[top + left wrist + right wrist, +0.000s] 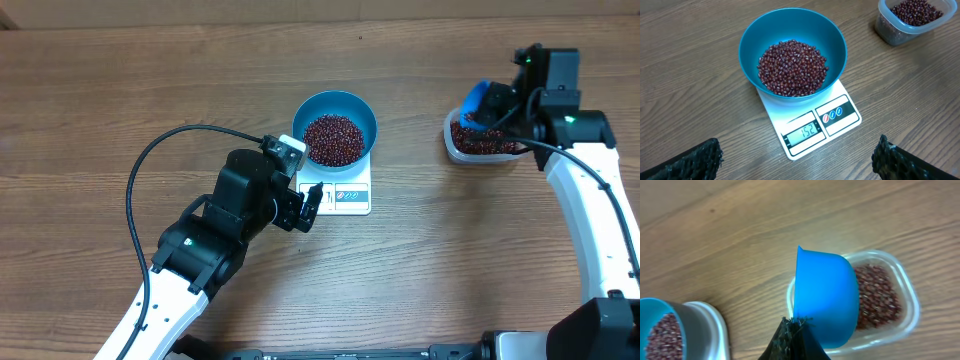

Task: Scoop item into bowl and weigh 150g on scale
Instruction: 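Carry the blue cup back to the bean container, then dip the blue cup into the container beans for a small scoop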

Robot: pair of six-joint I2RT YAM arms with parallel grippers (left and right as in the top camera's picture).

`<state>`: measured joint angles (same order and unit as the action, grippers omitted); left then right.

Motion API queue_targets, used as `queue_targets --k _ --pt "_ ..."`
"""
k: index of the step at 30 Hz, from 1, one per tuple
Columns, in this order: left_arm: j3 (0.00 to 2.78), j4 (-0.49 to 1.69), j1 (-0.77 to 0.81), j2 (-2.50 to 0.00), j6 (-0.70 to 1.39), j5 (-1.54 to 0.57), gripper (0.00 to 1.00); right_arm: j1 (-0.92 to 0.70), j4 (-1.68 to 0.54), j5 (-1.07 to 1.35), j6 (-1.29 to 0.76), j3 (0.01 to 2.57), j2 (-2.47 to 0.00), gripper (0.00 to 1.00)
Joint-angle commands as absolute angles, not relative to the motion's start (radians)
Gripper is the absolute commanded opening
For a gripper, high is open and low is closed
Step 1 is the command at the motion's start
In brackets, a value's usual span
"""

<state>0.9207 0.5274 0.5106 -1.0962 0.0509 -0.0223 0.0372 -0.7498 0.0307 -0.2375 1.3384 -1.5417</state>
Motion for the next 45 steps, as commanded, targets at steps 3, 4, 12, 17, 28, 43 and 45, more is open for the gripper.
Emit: queue_targets --k 3,4,12,17,28,43,45 --pt "0.911 0.527 0.511 -1.1 0.06 -0.023 1.0 0.034 -0.763 -0.062 -0.175 1.344 -1.505 0.04" --pt "0.911 0.527 0.511 -1.1 0.06 -0.023 1.0 0.033 -0.766 -0.081 -0.153 1.344 -1.505 0.04" --pt "0.911 0.527 0.511 -1.1 0.06 -0.023 1.0 -0.022 -0.812 -0.395 -0.049 1.344 -1.505 0.04" --pt "0.911 0.527 0.511 -1.1 0.06 -0.023 0.99 -0.08 -0.813 -0.459 0.034 1.344 -1.505 0.04" --pt "0.911 0.527 0.511 -1.1 0.06 -0.023 0.99 -0.169 -0.81 -0.631 0.043 1.344 -1.505 0.04" --pt "0.911 0.527 0.511 -1.1 0.06 -0.023 1.0 -0.17 -0.665 0.0 -0.037 1.344 -1.444 0.04" --pt "0.911 0.527 0.511 -1.1 0.06 -0.023 1.0 -0.17 -0.607 0.161 -0.037 1.344 -1.42 0.04"
